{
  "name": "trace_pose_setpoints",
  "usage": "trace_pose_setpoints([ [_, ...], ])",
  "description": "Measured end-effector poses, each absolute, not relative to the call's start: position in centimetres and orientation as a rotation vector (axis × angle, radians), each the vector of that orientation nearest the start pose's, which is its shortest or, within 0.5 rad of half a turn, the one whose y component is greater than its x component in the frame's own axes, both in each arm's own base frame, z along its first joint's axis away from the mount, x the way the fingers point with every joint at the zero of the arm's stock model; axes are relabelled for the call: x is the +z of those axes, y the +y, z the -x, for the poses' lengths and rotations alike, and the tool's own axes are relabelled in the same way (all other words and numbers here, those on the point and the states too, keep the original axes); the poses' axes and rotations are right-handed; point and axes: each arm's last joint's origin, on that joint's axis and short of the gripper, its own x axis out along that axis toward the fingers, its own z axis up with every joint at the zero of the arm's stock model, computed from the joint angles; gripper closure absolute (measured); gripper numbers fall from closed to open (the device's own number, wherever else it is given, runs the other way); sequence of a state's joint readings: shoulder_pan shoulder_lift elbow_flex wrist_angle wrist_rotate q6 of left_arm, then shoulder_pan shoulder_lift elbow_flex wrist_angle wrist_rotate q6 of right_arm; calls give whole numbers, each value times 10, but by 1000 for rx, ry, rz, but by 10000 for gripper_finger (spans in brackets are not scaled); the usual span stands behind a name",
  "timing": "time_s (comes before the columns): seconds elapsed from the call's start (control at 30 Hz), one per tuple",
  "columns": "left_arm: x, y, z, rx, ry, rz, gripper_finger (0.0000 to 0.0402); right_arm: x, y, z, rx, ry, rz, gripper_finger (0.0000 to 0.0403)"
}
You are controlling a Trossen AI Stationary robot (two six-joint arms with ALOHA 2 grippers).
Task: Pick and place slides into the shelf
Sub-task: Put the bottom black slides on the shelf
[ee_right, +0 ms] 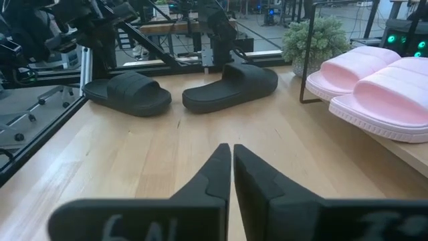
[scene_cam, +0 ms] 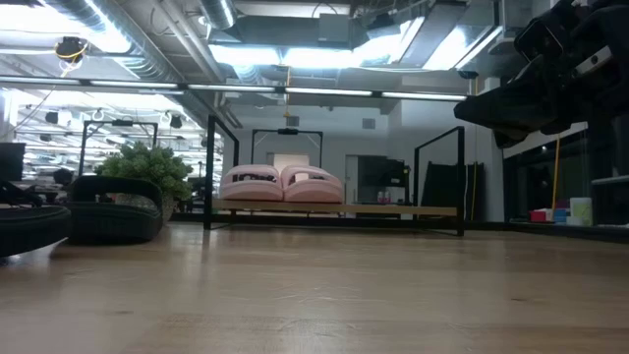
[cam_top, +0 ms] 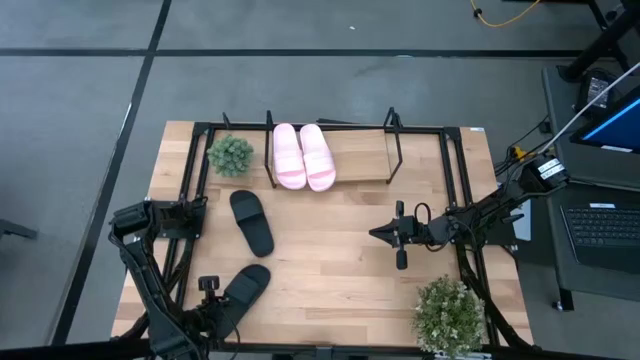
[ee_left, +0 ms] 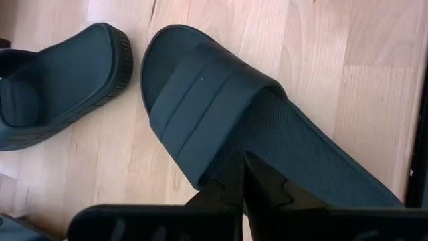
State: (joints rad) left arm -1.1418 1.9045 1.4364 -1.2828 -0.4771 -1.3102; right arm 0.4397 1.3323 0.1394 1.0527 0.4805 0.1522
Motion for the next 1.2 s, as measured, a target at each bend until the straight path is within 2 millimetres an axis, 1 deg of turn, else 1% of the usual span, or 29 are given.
trace_pose_setpoints([
  [0.33,204,-298,-153,342,1191,-152,402,141,71,-183,-51,121,-103,380],
  [0.63,204,-292,-163,354,1207,-160,401,141,71,-183,-52,121,-123,380],
  [1.2,203,-293,-162,348,1271,-131,401,142,71,-183,-55,119,-173,380],
])
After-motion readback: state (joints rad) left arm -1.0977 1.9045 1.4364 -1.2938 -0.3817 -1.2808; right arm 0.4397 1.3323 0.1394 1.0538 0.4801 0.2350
